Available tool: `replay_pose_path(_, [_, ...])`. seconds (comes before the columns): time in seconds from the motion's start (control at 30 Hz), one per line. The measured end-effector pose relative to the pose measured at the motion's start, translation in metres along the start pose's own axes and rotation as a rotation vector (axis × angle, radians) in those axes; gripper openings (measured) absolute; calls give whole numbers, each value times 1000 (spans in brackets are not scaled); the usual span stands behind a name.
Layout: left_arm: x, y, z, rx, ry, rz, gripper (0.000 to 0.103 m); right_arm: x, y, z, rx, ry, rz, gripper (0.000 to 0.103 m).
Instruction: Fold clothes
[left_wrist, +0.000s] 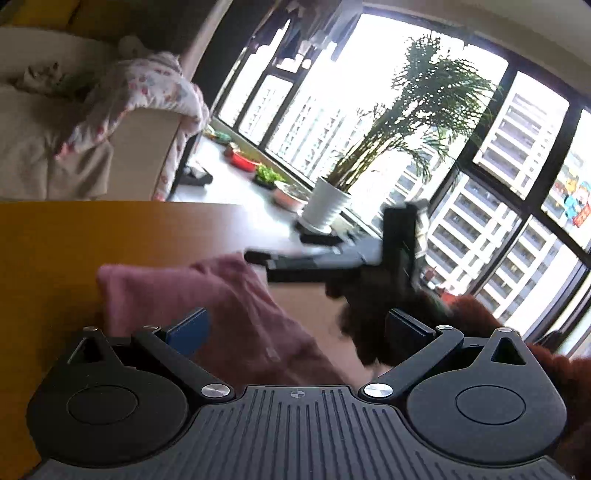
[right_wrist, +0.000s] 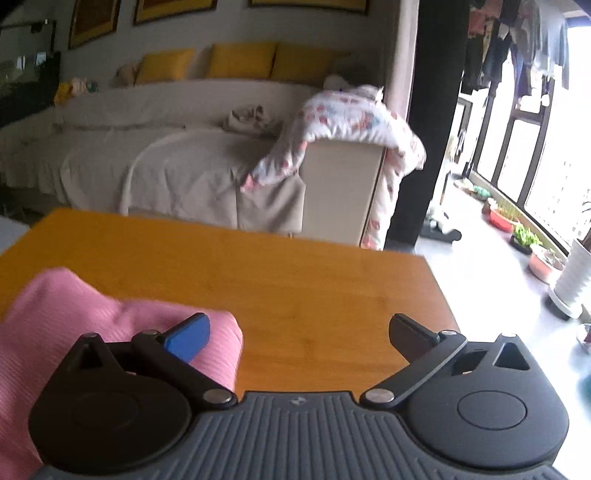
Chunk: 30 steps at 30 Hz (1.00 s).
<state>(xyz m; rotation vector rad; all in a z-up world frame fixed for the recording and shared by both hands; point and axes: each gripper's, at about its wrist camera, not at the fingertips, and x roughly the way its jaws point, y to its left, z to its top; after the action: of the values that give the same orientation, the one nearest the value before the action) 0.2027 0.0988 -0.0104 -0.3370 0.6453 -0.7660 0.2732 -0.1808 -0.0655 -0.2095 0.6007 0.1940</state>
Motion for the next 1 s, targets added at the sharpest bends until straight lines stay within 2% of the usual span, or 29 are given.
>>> replay_pose_path(0.1, [14,21,3,-65,18,39,103,14,-2,-11,-30,48,-30,103])
replay_pose_path(0.27, [39,56,7,-174,49,103,103,28,-27,-16,51,98,-26,103])
replay_pose_path(0.33, [40,62,8,-195,52,129,103,18,-31,-20,72,79,-19,103])
replay_pose_path(0.43, [20,49,7,-165,32,158,103,-16,-33,-26,105,22,25,103])
replay_pose_path(0.53, [-6,29,-5,-123,22,157,103,-57,-32,-35,147,-17,118,103])
replay_pose_path(0.63, [-29,0,-26,-55,35,138,103,-93,-18,-50,121,-26,238,103])
replay_pose_path(0.77, [-43,-39,-65,64,82,173,103,-137,8,-77,34,-26,357,103])
replay_pose_path(0.87, [-51,-66,-96,148,122,212,103,-149,27,-96,-31,31,369,103])
replay_pose_path(0.93, [-50,-74,-114,181,157,257,103,-149,41,-110,-104,89,324,103])
replay_pose_path(1.0, [-46,-77,-128,195,190,308,103,-153,50,-120,-126,66,274,103])
